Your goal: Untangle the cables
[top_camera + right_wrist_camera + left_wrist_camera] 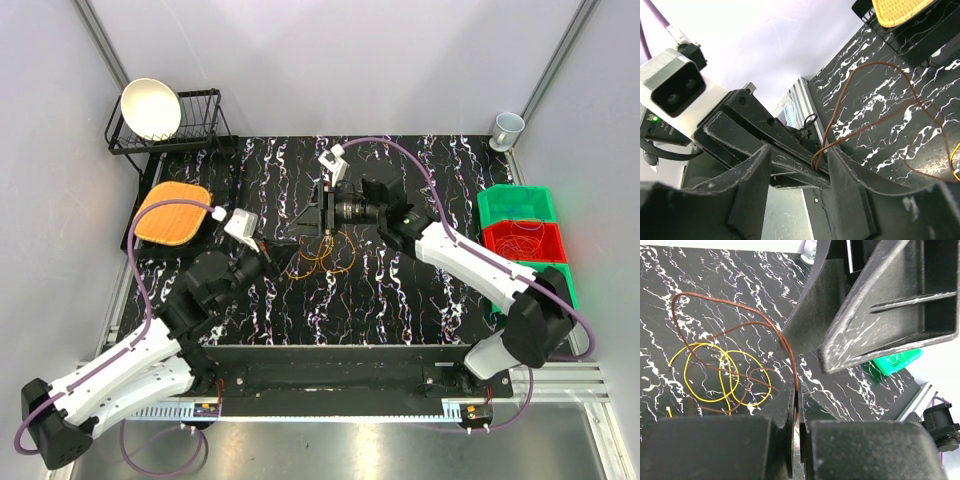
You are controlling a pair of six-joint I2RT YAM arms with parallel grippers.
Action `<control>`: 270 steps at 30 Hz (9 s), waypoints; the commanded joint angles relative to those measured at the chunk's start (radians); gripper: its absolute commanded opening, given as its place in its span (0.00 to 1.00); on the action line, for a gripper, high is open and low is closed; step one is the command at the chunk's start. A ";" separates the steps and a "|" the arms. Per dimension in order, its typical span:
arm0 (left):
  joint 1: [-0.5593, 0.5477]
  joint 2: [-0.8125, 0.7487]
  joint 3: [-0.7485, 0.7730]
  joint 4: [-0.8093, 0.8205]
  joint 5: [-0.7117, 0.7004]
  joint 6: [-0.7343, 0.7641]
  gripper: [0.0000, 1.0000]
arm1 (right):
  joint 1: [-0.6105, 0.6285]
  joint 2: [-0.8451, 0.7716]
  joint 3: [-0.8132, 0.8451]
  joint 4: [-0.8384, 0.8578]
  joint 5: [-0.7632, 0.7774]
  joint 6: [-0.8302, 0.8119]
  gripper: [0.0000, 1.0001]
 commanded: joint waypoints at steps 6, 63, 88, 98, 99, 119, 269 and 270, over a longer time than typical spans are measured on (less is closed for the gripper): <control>-0.006 0.018 0.030 0.098 0.016 0.010 0.00 | -0.005 0.034 0.004 0.065 -0.033 0.033 0.43; -0.006 -0.456 0.191 -0.895 -0.506 -0.045 0.99 | -0.500 -0.398 0.012 -0.619 1.755 0.032 0.00; -0.011 -0.460 0.179 -0.896 -0.508 -0.062 0.99 | -0.623 -0.658 -0.391 -0.287 1.938 -0.210 0.00; -0.012 -0.411 0.183 -0.898 -0.503 -0.060 0.99 | -0.712 -0.586 -0.514 0.067 1.883 -0.485 0.00; -0.012 -0.407 0.183 -0.898 -0.503 -0.060 0.99 | -0.718 -0.576 -0.529 0.094 1.869 -0.496 0.00; -0.012 -0.386 0.187 -0.904 -0.509 -0.068 0.99 | -0.790 -0.520 -0.595 0.373 1.771 -0.637 0.00; -0.070 -0.529 0.188 -0.942 -0.580 -0.117 0.99 | -0.908 -0.551 -0.593 -0.058 1.066 0.084 0.63; -0.070 -0.528 0.188 -0.944 -0.580 -0.119 0.99 | -0.908 -0.524 -0.579 -0.031 0.954 0.079 0.65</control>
